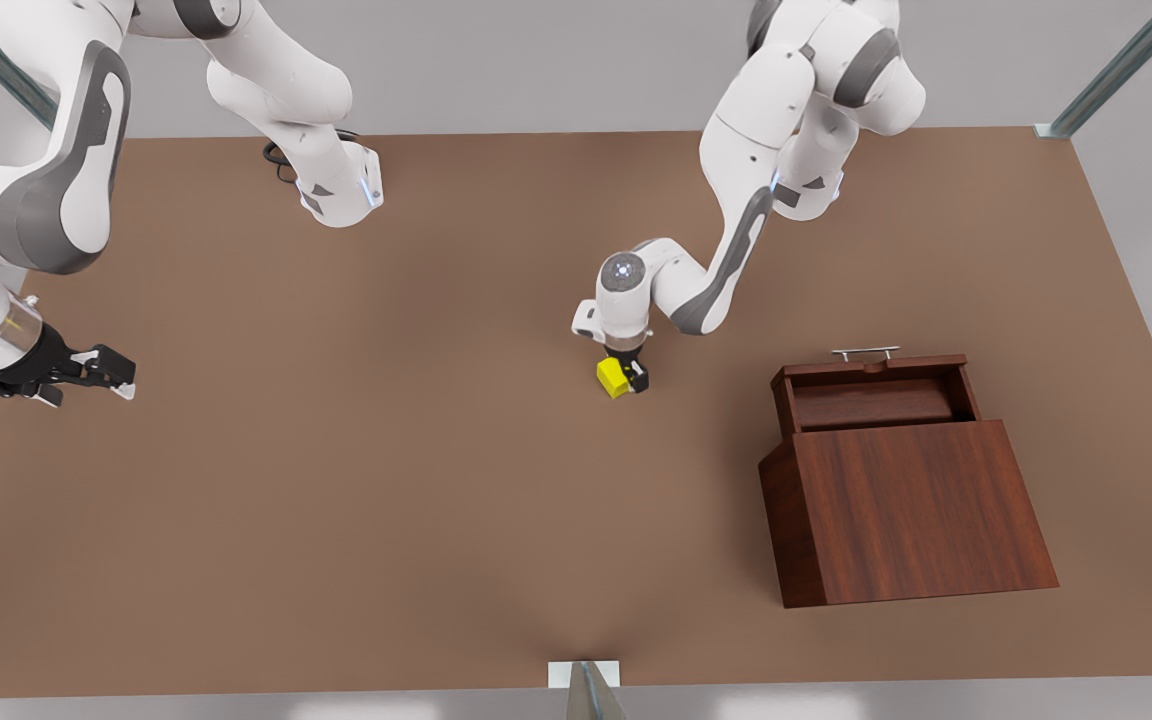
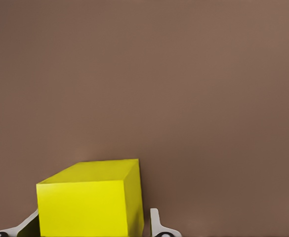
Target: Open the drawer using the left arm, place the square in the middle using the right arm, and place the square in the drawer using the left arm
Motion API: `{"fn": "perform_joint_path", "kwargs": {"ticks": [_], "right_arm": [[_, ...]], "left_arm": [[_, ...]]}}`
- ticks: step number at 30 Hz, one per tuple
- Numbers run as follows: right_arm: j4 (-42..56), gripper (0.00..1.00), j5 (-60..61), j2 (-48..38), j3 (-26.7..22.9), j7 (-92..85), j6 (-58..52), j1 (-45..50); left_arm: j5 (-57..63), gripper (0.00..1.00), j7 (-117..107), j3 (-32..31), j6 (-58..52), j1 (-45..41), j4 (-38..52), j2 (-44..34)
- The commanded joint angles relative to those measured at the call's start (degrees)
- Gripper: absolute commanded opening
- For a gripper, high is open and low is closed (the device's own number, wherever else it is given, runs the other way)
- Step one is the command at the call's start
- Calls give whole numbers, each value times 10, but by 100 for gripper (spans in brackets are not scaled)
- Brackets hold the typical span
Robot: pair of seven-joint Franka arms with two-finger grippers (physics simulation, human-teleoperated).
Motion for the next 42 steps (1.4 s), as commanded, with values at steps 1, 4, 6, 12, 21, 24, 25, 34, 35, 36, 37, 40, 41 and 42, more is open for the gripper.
{"fn": "perform_joint_path", "kwargs": {"ticks": [1, 4, 6, 12, 21, 24, 25, 34, 35, 36, 37, 40, 41, 42], "right_arm": [[1, 100, 0, 0, 0, 1, 0, 0], [1, 100, 0, 0, 0, 1, 0, 0], [1, 100, 0, 0, 0, 0, 0, 0], [0, 100, 0, 0, 0, 1, 0, 0], [1, 100, 0, 0, 0, 0, 0, 1], [1, 100, 0, 0, 0, 0, 1, 1], [1, 100, 0, 0, 0, 1, 0, 0], [1, 100, 0, 0, 0, 1, 1, 1], [1, 100, 0, 0, 0, 1, 1, 1], [0, 100, 0, 0, 0, 0, 0, 1], [0, 100, 0, 0, 0, 1, 1, 1], [0, 100, 0, 0, 0, 0, 1, 1], [0, 100, 0, 0, 0, 0, 1, 1], [1, 100, 0, 1, 0, 1, 1, 1]], "left_arm": [[0, 100, 0, 0, 1, 0, 0, 0], [0, 86, 0, 0, 2, 0, 0, 4], [0, 79, 0, 0, 2, 0, 1, 5], [-1, 72, -1, 0, 2, 0, 3, 5], [-1, 67, -4, 0, -5, 0, 7, -2], [-2, 67, -4, 1, -37, 1, 20, -22], [-3, 67, -8, 1, -51, 1, 19, -40], [-38, 67, 74, 86, -269, 4, -3, -226], [-38, 67, 97, 110, -290, 3, -4, -241], [-39, 68, 154, 142, -303, 3, -11, -259], [-39, 68, 204, 169, -306, 3, -22, -275], [-39, 68, 365, 246, -323, 2, -22, -291], [-39, 68, 410, 273, -321, 2, -22, -291], [-39, 68, 451, 293, -317, 2, -21, -290]]}}
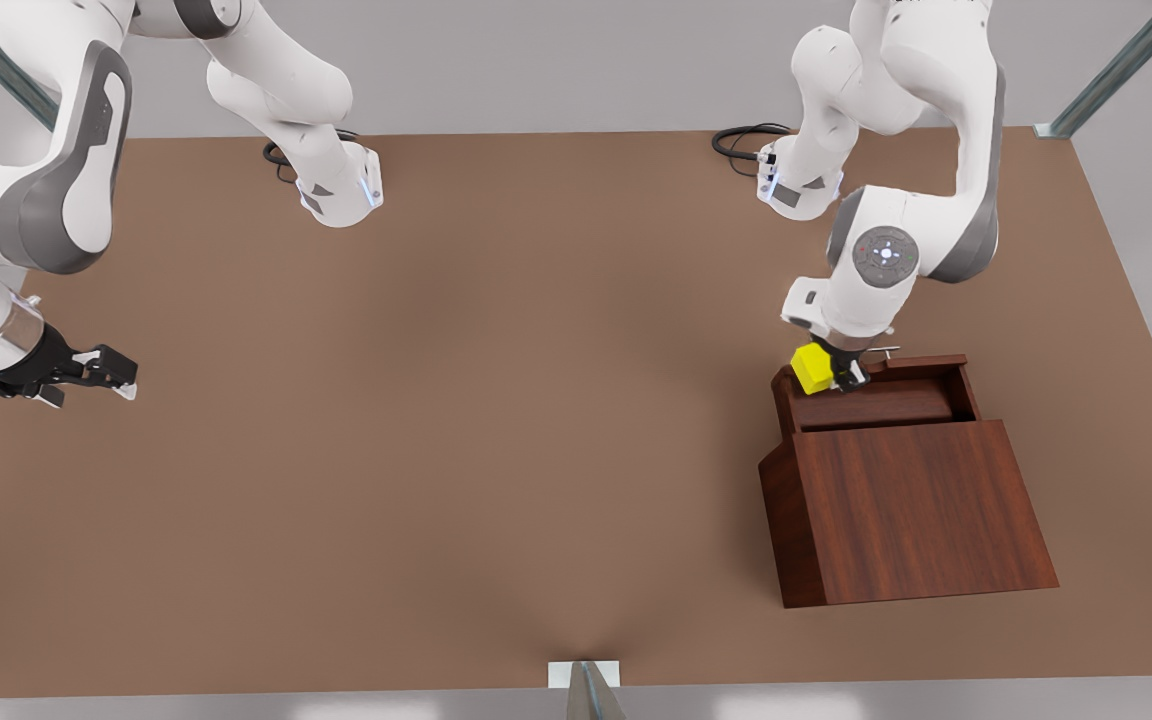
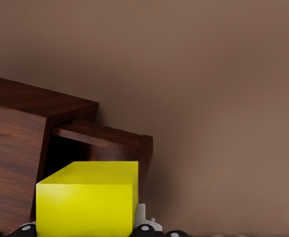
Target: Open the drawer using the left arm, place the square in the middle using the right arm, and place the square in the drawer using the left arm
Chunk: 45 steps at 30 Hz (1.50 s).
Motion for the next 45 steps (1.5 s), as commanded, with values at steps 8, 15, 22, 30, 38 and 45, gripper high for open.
{"fn": "perform_joint_path", "kwargs": {"ticks": [8, 15, 22, 30, 38, 45], "right_arm": [[0, 100, 0, 1, 0, 0, 0, 1], [0, 100, 0, -2, 1, 1, -5, 4], [0, 100, 0, -1, 1, 2, -1, 5], [0, 100, 0, 0, 1, 2, -1, 4], [0, 100, 0, 0, 1, 2, -1, 3], [0, 100, 0, 0, 1, 2, 0, 0]], "left_arm": [[-9, 68, 151, 69, 44, 0, -1, 22], [-9, 69, 188, 79, 48, 1, -1, 45], [-12, 100, 191, 80, 48, 2, 3, 59], [-135, 100, -306, 82, -211, 0, 189, 91], [-19, 100, -506, -293, -146, 326, 325, 113], [15, 100, -504, -382, -163, 402, 317, 74]]}}
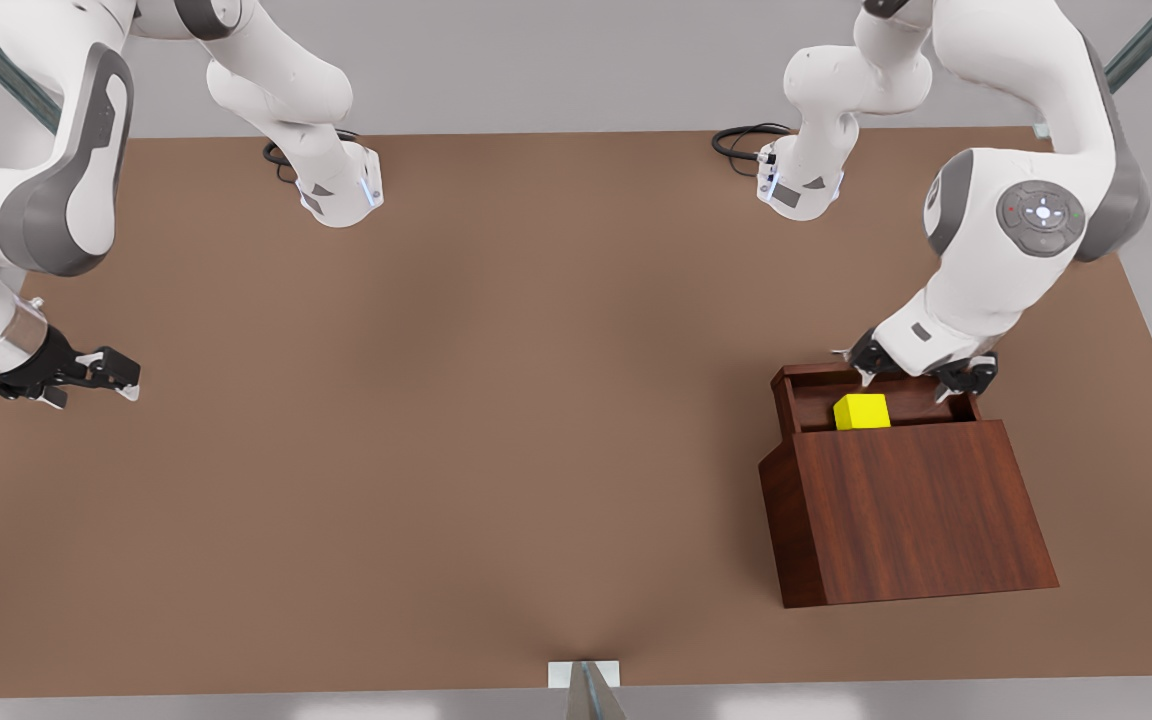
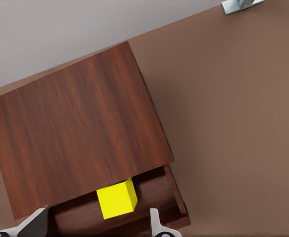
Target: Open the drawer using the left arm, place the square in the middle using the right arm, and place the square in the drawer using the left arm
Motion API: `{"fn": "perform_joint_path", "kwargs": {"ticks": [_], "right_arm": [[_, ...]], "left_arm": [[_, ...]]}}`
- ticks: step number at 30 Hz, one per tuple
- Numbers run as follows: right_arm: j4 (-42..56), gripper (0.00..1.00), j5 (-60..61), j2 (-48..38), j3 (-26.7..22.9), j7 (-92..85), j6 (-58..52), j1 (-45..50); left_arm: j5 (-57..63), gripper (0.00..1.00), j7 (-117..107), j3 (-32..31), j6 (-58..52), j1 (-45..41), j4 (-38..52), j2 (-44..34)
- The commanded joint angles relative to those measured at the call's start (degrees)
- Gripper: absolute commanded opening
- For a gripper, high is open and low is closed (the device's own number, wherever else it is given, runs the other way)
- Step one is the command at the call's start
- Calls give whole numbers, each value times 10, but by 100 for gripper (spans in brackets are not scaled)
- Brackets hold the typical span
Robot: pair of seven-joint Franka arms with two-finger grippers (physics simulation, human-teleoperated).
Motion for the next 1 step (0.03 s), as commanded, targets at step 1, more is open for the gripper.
{"fn": "perform_joint_path", "kwargs": {"ticks": [1], "right_arm": [[0, 100, 0, 0, 0, 0, 0, 0]], "left_arm": [[15, 100, 0, 0, 0, 0, 0, -1]]}}
